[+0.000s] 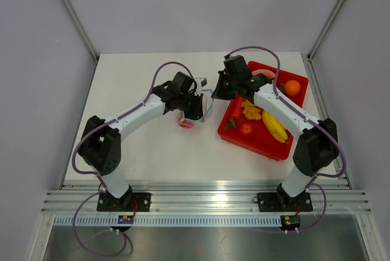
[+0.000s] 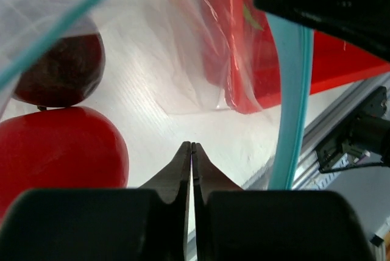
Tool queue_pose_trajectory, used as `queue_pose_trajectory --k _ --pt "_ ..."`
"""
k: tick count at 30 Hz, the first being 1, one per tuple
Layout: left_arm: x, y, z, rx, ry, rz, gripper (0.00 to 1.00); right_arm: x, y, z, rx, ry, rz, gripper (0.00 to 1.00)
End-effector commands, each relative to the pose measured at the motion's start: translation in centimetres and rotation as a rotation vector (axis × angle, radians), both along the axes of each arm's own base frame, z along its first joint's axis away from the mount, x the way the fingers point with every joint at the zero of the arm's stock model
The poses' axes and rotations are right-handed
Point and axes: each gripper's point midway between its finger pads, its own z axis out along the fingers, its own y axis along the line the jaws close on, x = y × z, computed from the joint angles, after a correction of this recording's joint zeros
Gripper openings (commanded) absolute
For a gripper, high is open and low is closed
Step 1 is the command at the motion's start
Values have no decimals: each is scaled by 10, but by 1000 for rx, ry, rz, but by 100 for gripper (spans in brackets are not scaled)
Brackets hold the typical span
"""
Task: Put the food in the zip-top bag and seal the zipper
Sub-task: Adjust the zipper food storage bag at the center of the board.
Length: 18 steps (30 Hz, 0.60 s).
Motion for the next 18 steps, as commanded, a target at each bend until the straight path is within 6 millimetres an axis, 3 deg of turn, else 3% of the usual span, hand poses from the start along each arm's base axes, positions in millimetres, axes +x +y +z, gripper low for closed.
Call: queue_pose_trajectory --k 1,3,7,8,11,14,15,17,18 --pt "-12 -12 38 -97 -60 -123 0 13 1 12 -2 -50 6 0" --pt "-18 -17 45 -161 -62 -160 0 12 4 9 0 -41 14 0" --pt "-14 -20 72 -208 -148 -167 17 10 7 4 17 -30 32 0" --pt "-13 -20 76 -210 -163 -165 30 10 8 3 21 -29 34 0" --pt "-9 -18 88 -212 -225 -166 53 7 11 3 39 -29 47 0" --pt "-2 -15 95 -201 -265 -140 50 7 12 4 49 -31 52 0" --pt "-1 -15 96 -203 -269 -128 32 6 12 5 51 -31 57 0" --pt "-1 -11 104 -212 -301 -105 16 5 13 5 54 -28 63 0" --pt "0 -10 105 -219 -312 -91 13 5 14 6 54 -30 65 0"
